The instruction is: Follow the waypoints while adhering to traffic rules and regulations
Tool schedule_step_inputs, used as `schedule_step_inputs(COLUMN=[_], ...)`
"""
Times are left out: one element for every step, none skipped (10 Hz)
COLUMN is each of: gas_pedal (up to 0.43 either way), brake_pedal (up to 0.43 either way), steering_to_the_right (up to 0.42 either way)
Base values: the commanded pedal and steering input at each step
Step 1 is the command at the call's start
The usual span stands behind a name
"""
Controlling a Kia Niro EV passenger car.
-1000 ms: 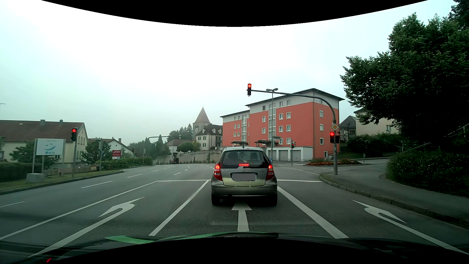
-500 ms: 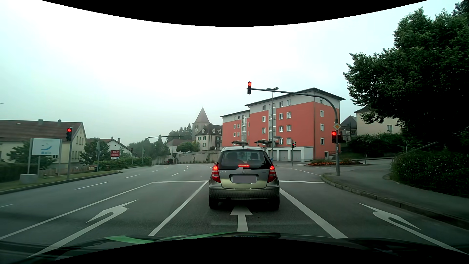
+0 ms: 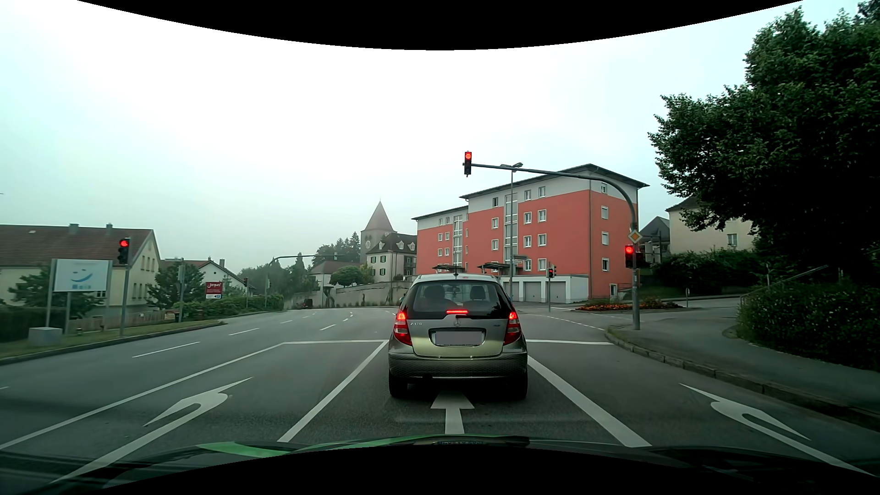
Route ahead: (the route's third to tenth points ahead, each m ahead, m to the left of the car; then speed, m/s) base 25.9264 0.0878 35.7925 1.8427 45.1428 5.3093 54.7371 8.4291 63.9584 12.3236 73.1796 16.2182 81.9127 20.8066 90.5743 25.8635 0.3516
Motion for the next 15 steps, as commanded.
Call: schedule_step_inputs(gas_pedal=[0.0, 0.0, 0.0, 0.0, 0.0, 0.0, 0.0, 0.0, 0.0, 0.0, 0.0, 0.0, 0.0, 0.0, 0.0], brake_pedal=[0.11, 0.116, 0.122, 0.134, 0.14, 0.146, 0.152, 0.171, 0.183, 0.201, 0.213, 0.22, 0.226, 0.232, 0.232], steering_to_the_right=[0.01, 0.01, 0.01, 0.01, 0.006, 0.002, 0.001, 0.003, 0.003, 0.003, 0.003, 0.003, 0.003, 0.003, 0.003])
